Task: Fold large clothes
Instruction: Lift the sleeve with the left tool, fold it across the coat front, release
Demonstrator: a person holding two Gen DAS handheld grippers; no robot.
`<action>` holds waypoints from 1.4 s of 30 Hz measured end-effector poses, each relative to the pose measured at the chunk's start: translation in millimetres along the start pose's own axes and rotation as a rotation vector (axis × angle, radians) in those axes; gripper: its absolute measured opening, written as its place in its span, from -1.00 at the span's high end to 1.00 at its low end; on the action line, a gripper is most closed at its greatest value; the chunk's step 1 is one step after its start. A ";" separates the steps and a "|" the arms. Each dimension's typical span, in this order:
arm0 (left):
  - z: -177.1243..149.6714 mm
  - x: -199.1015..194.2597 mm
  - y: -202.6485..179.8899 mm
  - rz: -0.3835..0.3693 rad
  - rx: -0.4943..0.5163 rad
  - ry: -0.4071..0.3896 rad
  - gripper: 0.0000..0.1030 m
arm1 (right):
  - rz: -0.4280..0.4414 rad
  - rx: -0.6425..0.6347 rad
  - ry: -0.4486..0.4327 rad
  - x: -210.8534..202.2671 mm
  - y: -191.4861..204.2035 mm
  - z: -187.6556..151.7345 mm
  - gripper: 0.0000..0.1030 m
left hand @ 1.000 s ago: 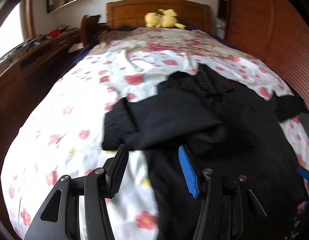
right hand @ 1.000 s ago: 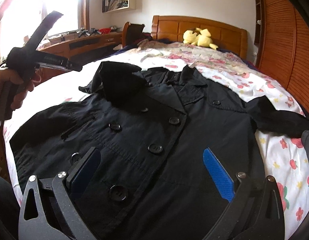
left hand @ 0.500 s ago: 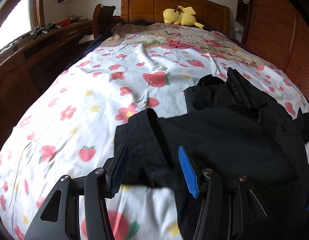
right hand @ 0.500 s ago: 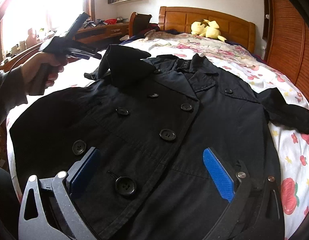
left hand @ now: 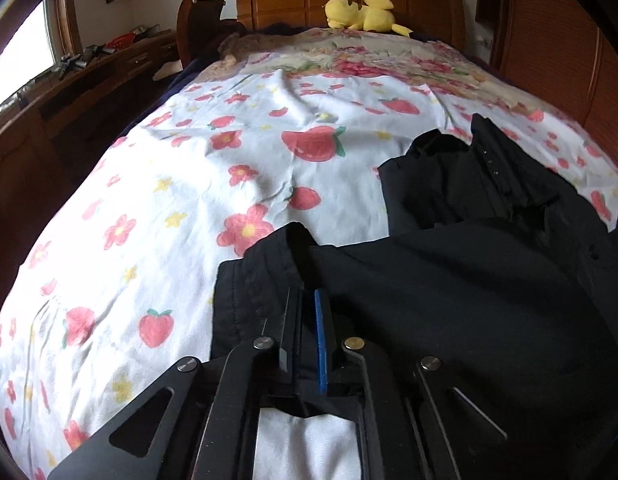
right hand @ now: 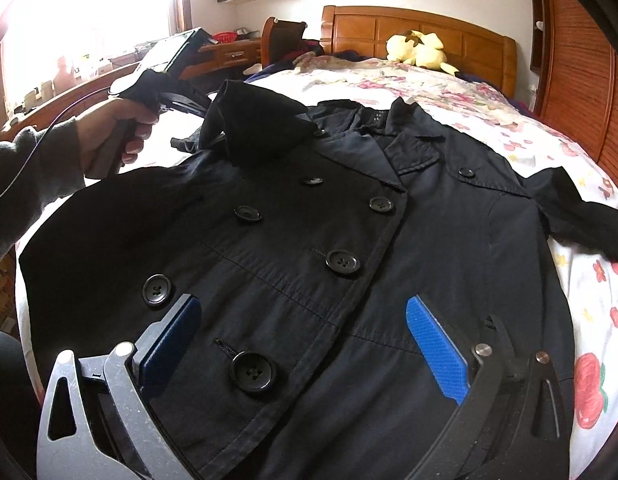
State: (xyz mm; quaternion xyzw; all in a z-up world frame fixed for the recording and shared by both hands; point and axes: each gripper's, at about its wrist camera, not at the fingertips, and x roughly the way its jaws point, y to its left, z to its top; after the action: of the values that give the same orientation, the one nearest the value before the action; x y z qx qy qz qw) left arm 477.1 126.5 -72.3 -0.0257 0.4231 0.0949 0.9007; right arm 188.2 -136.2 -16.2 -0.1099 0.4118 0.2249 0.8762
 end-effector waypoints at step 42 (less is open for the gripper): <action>-123.4 -295.6 -161.4 -0.266 0.393 -0.353 0.90 | -0.208 0.139 -0.189 -119.5 -85.5 -1.7 -0.99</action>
State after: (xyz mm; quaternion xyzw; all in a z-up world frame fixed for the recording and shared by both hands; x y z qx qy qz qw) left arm 230.3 -91.5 70.0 0.1112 0.2632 -0.1048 0.9526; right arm 161.6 -247.9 75.4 -0.0693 0.3284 0.1132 0.9352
